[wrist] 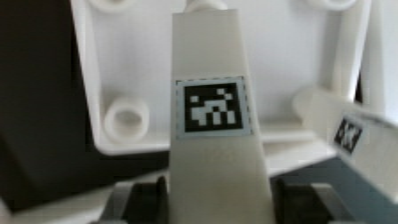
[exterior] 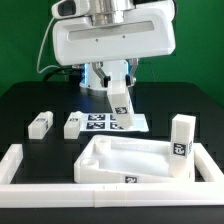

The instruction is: Assemble desk

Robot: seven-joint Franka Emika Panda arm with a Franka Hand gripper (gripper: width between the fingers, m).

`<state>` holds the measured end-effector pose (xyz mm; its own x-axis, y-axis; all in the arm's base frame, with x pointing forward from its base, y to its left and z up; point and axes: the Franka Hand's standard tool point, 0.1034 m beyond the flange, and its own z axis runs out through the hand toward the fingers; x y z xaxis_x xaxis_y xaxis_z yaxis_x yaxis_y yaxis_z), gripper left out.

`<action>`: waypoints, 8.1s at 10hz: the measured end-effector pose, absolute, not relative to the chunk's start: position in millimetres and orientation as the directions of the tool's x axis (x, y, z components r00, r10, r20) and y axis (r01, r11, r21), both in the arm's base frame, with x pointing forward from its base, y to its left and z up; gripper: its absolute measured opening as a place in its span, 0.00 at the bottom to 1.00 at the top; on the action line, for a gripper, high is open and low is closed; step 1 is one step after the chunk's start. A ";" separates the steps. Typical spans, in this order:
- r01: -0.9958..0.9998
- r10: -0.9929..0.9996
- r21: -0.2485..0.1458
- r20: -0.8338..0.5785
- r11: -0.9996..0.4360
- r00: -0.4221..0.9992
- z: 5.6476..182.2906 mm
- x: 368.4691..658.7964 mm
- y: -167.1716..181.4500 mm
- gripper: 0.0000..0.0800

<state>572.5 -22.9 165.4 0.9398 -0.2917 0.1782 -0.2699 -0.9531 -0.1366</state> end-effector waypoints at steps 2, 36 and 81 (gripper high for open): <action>-0.265 -0.292 -0.129 0.278 -0.956 0.915 176.3 572.5 -30.9 0.36; -0.268 -0.208 0.020 0.575 -0.963 0.791 122.7 574.9 -65.2 0.81; -0.732 -0.747 -0.179 0.034 -0.658 0.664 110.8 615.0 -50.9 0.81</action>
Offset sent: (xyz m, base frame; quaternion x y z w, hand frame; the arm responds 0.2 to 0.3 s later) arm -0.0174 -0.0177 0.0275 0.0029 0.1408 0.0011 0.9900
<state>615.0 -50.9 110.8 0.6636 -0.7473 0.0342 -0.7316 -0.6579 -0.1787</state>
